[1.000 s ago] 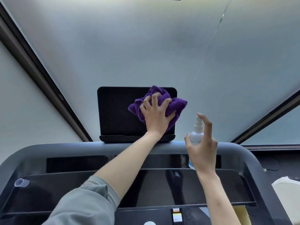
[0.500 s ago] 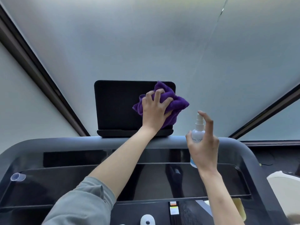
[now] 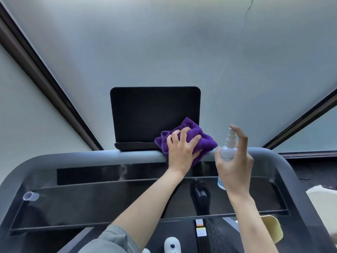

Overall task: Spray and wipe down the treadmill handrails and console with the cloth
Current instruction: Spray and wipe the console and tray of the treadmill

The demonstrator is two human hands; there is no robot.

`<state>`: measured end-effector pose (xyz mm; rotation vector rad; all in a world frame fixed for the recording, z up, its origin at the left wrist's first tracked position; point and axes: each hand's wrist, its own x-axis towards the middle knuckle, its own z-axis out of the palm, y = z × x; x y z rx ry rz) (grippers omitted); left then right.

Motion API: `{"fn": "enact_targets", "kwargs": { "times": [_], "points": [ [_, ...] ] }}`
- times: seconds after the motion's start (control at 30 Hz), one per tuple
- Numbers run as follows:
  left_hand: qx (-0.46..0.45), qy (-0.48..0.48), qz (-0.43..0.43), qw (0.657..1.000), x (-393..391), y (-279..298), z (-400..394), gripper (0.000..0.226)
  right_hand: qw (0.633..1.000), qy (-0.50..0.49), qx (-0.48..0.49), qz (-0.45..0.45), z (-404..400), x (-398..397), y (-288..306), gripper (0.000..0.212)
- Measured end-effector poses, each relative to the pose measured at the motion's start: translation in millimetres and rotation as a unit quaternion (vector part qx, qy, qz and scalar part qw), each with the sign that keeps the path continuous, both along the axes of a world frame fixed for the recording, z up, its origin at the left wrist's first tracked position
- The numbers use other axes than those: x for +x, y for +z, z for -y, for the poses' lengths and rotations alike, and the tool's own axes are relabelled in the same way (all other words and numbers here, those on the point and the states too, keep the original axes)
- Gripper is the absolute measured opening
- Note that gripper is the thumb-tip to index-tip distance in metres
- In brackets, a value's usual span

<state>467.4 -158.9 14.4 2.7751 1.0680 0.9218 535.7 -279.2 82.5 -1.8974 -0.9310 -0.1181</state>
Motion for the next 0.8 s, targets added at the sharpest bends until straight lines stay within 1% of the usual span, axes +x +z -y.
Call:
{"fn": "enact_targets", "kwargs": {
  "times": [0.07, 0.17, 0.23, 0.3, 0.37, 0.4, 0.43, 0.5, 0.57, 0.6, 0.67, 0.8],
  "points": [
    [0.003, 0.006, 0.000, 1.000, -7, -6, -6, 0.036, 1.000, 0.010, -0.007, 0.000, -2, -3, 1, 0.064],
    [0.006, 0.033, 0.005, 0.999, -44, -10, -24, 0.037, 1.000, 0.026, -0.014, 0.011, -7, -7, 5, 0.067],
    [0.001, 0.086, 0.002, 0.996, -79, -13, -37, 0.037, 0.999, 0.029, -0.015, 0.005, -12, -11, 4, 0.068],
    [-0.022, 0.153, 0.016, 0.988, -110, -12, -47, 0.036, 0.999, 0.033, -0.005, 0.005, -16, -14, 3, 0.068],
    [-0.054, 0.200, 0.049, 0.977, -118, -7, -51, 0.035, 0.999, 0.036, 0.006, 0.009, -18, -20, 1, 0.067],
    [-0.061, 0.203, 0.063, 0.975, -110, -3, -50, 0.035, 0.999, 0.038, 0.008, 0.008, -19, -23, 1, 0.066],
    [-0.058, 0.186, 0.071, 0.978, -96, 0, -45, 0.035, 0.999, 0.039, 0.008, 0.006, -19, -26, 1, 0.066],
    [-0.037, 0.100, 0.072, 0.992, -59, 6, -28, 0.035, 0.999, 0.042, 0.000, 0.004, -20, -29, 0, 0.066],
    [-0.005, 0.015, 0.041, 0.999, -27, 6, -11, 0.033, 0.999, 0.049, -0.007, 0.013, -20, -31, -1, 0.066],
    [0.000, -0.003, 0.028, 1.000, -19, 4, -8, 0.032, 0.998, 0.053, -0.010, 0.018, -20, -30, -1, 0.066],
    [-0.013, 0.007, 0.027, 1.000, -26, -1, -14, 0.033, 0.998, 0.059, -0.019, 0.026, -22, -29, -2, 0.066],
    [-0.035, 0.056, 0.030, 0.997, -85, -13, -42, 0.037, 0.997, 0.062, -0.029, 0.020, -29, -34, -7, 0.067]
  ]
}}
